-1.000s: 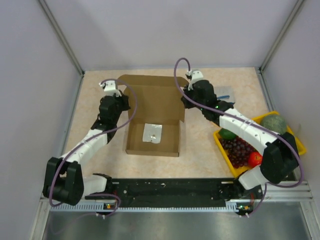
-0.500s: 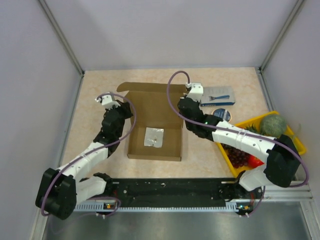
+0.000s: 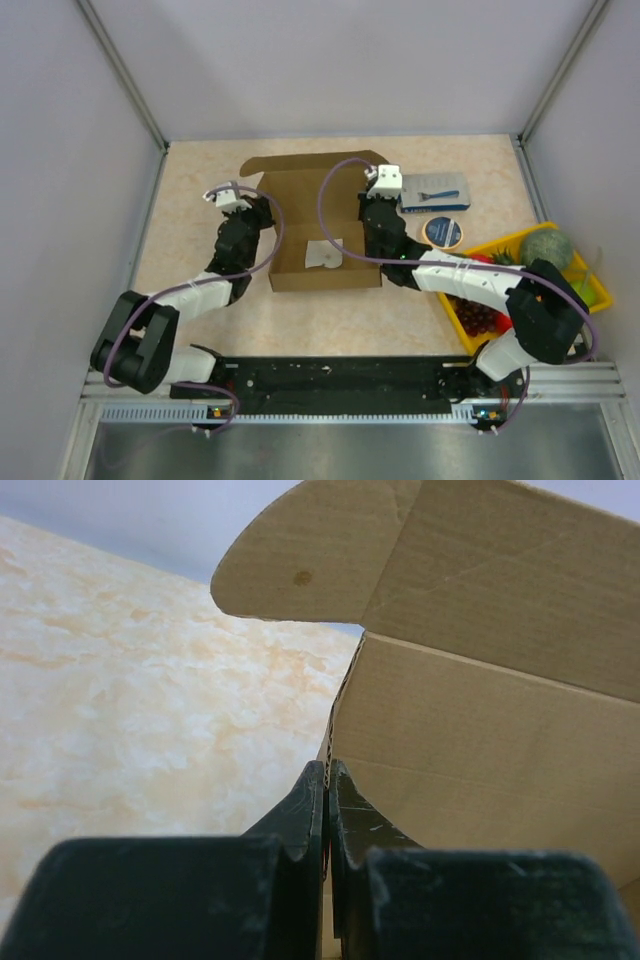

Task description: Fold the paper box

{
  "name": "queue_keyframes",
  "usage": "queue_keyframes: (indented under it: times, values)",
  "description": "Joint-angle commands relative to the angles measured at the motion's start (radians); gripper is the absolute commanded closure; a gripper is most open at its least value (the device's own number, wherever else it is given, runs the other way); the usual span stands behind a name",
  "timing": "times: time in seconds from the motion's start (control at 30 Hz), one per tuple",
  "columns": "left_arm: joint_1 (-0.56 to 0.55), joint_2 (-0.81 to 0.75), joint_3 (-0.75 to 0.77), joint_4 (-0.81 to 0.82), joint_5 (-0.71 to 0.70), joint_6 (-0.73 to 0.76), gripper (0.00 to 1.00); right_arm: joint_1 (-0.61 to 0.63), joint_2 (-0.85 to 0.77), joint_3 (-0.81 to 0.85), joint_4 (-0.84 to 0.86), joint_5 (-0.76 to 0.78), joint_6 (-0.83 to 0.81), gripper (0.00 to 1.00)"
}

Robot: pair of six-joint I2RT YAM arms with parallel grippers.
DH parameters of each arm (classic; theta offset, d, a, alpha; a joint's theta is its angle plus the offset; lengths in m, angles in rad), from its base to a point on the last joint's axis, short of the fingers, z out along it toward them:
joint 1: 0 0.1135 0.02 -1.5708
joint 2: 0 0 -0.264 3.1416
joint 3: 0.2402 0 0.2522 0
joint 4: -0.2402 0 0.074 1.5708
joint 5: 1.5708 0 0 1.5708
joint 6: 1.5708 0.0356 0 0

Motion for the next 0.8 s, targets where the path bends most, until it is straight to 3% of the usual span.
queue_keyframes:
  times: [0.0,0.4,0.77]
  values:
    - [-0.012,0.008,-0.053,0.194,0.098,0.01,1.0,0.002,-0.012,-0.075,0.306,-0.079,-0.098,1.0]
    - [-0.105,-0.09,-0.215,0.289,0.104,0.038,1.0,0.04,-0.134,-0.409,0.584,-0.18,-0.098,1.0]
    - [-0.185,-0.033,-0.349,0.432,0.015,-0.004,1.0,0.085,-0.157,-0.521,0.673,-0.17,-0.066,1.0]
